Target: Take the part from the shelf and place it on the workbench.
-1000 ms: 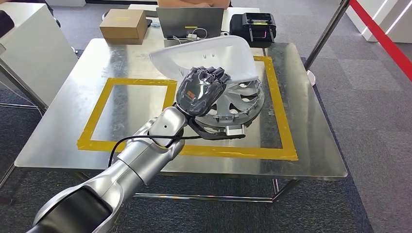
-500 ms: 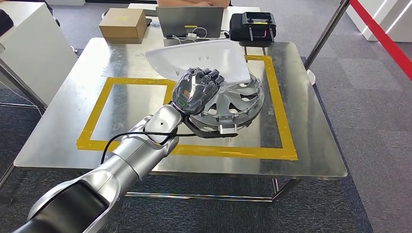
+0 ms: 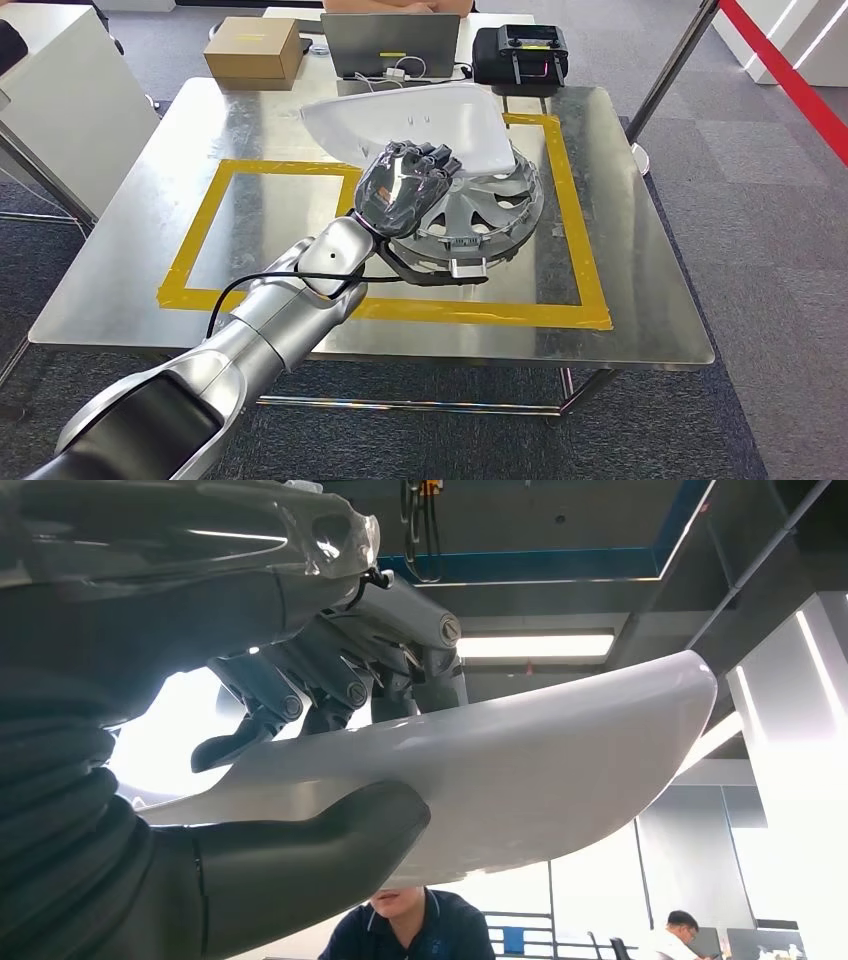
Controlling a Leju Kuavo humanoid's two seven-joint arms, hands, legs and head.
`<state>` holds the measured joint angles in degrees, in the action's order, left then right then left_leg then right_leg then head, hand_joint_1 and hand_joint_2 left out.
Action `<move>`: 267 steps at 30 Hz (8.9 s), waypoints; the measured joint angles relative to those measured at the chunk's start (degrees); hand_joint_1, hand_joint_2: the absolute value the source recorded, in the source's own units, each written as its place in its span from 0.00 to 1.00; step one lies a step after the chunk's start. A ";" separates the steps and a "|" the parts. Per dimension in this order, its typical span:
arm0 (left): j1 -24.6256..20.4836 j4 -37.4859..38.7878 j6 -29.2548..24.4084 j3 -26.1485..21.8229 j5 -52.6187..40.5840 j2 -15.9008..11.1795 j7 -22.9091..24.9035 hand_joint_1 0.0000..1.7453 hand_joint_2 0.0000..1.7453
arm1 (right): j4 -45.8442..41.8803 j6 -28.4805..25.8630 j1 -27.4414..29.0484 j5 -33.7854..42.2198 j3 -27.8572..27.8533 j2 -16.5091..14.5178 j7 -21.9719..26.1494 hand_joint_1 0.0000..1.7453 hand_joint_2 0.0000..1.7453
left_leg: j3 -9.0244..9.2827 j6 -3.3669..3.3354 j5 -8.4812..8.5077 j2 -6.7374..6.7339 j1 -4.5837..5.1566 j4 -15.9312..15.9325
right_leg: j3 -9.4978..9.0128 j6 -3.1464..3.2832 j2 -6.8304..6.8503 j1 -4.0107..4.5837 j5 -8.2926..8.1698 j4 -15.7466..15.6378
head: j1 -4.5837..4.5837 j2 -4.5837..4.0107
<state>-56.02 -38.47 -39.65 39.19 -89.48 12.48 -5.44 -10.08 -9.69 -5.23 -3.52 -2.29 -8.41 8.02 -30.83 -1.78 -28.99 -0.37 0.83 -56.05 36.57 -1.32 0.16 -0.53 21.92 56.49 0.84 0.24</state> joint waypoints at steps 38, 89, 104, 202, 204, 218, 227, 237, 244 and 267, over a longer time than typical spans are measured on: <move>0.00 0.00 0.00 0.02 0.00 0.00 0.00 1.00 1.00 | 0.00 0.01 0.00 0.01 -0.02 0.00 0.00 0.00 0.00 | -0.01 0.00 0.01 0.00 0.00 0.00 | 0.01 0.00 0.00 0.00 0.00 0.00 | 0.00 0.00; -0.06 0.39 -0.04 0.02 0.00 0.00 0.00 1.00 1.00 | 0.00 0.01 0.00 0.01 -0.02 0.00 0.00 0.00 0.00 | -0.02 0.00 0.01 0.00 0.00 0.00 | 0.01 0.01 0.00 0.00 0.00 0.00 | -0.01 0.00; -0.06 0.41 -0.06 0.02 0.00 0.00 0.00 1.00 1.00 | 0.00 0.01 0.00 0.01 -0.02 0.00 0.00 0.00 0.00 | -0.02 0.00 0.01 0.00 0.00 0.00 | 0.02 0.01 0.00 0.00 -0.01 0.00 | 0.00 0.00; -0.07 0.42 -0.07 0.04 0.00 0.00 0.00 1.00 1.00 | 0.00 0.01 0.00 0.01 -0.02 0.00 0.00 0.00 0.00 | -0.08 0.00 0.01 0.00 -0.01 0.00 | 0.09 0.01 0.00 0.01 0.00 0.00 | 0.00 0.00; -0.07 0.42 -0.07 0.04 0.00 0.00 0.00 1.00 1.00 | 0.00 0.01 0.00 0.01 -0.02 0.00 0.00 0.00 0.00 | -0.09 0.00 0.01 0.00 -0.01 0.00 | 0.09 0.01 0.00 0.01 0.00 0.00 | 0.00 0.00; -0.24 0.50 -0.07 0.33 0.00 -0.02 0.01 1.00 1.00 | 0.00 0.01 0.00 0.01 -0.02 0.00 0.00 0.00 0.00 | -0.13 0.00 0.01 0.00 -0.01 0.00 | 0.14 0.01 0.00 0.01 0.00 0.01 | 0.00 0.00; -0.24 0.49 -0.07 0.39 0.00 -0.02 0.01 1.00 1.00 | 0.00 0.01 0.00 0.01 -0.02 0.00 0.00 0.00 0.00 | -0.15 0.00 0.01 0.00 -0.01 0.00 | 0.16 0.01 0.00 0.01 0.00 0.01 | 0.00 0.00; -0.24 0.49 -0.07 0.45 0.00 -0.02 0.00 1.00 1.00 | 0.00 0.01 0.00 0.01 -0.02 0.00 0.00 0.00 0.00 | -0.17 0.00 0.01 0.00 -0.01 0.00 | 0.18 0.01 0.00 0.01 0.00 0.01 | -0.01 0.00; -0.24 0.48 -0.07 0.48 0.00 -0.02 0.01 1.00 1.00 | 0.00 0.01 0.00 0.01 -0.02 0.00 0.00 0.00 0.00 | -0.20 0.00 0.02 0.00 -0.01 0.00 | 0.22 0.01 0.00 0.01 0.00 0.01 | 0.00 0.00; -0.24 0.49 -0.07 0.64 0.00 -0.02 0.01 1.00 1.00 | 0.00 0.01 0.00 0.01 -0.02 0.00 0.00 0.00 0.00 | -0.24 0.01 0.02 0.00 -0.02 0.00 | 0.25 0.01 0.00 0.01 0.00 0.01 | 0.00 0.00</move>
<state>-56.26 -37.98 -39.71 39.83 -89.48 12.46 -5.44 -10.08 -9.68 -5.23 -3.52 -2.32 -8.41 8.02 -31.07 -1.77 -28.97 -0.37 0.81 -56.05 36.82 -1.31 0.16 -0.52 21.91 56.50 0.84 0.24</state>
